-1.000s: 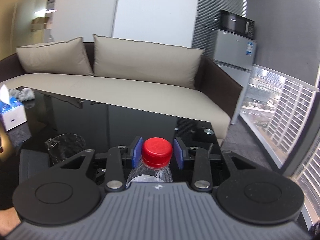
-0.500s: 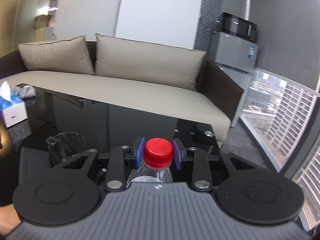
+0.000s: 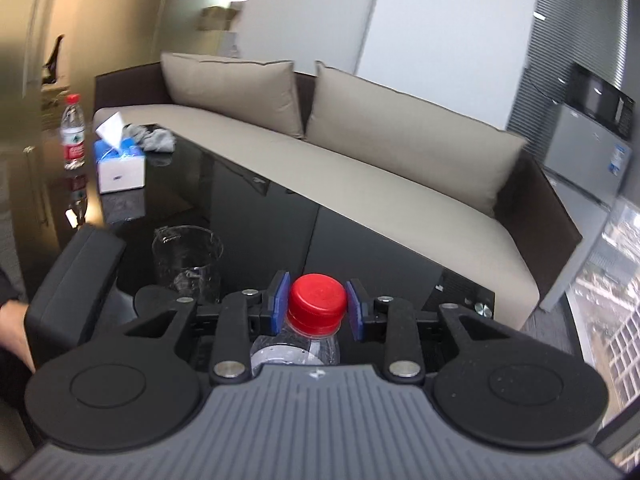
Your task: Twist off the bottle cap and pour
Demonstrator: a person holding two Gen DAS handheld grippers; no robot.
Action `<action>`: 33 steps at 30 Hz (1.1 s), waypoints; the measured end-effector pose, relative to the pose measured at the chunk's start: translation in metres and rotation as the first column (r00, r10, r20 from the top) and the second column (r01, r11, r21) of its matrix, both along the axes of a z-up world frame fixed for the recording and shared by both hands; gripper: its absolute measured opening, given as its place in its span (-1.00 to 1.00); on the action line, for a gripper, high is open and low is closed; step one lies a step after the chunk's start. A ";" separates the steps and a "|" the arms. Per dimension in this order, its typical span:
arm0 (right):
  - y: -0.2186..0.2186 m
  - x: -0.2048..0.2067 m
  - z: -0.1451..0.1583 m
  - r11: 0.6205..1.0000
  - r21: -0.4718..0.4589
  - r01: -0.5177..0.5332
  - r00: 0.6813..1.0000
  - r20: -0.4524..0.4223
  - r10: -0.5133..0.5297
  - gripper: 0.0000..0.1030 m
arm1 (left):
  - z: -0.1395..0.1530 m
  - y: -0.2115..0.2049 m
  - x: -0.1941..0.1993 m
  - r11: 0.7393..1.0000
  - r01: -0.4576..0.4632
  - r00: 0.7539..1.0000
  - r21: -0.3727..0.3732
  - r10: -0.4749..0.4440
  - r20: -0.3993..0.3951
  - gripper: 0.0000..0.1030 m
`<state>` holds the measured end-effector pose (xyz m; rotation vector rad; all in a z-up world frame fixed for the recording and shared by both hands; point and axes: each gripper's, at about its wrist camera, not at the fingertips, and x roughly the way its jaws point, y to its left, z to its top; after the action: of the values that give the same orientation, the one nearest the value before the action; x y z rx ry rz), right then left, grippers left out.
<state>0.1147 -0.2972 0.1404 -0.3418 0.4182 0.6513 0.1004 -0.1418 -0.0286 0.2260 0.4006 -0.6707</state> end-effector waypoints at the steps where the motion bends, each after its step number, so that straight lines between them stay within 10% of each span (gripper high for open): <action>1: -0.002 0.000 0.001 1.000 0.006 -0.006 1.000 -0.009 0.006 -0.35 | 0.000 0.000 0.000 1.000 0.001 1.000 0.001 -0.001 0.000 0.09; 14: 0.027 -0.032 -0.014 0.896 0.167 0.411 0.909 -0.001 -0.416 -0.15 | 0.000 -0.003 -0.002 1.000 -0.008 1.000 0.006 0.008 0.003 0.09; 33: 0.046 -0.042 -0.026 0.863 0.193 0.467 0.867 0.092 -0.490 -0.37 | 0.000 -0.002 0.000 1.000 -0.007 1.000 0.006 0.007 0.001 0.09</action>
<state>0.0728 -0.2511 0.1148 -0.1128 0.2965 0.1662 0.1005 -0.1439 -0.0289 0.2304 0.4022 -0.6628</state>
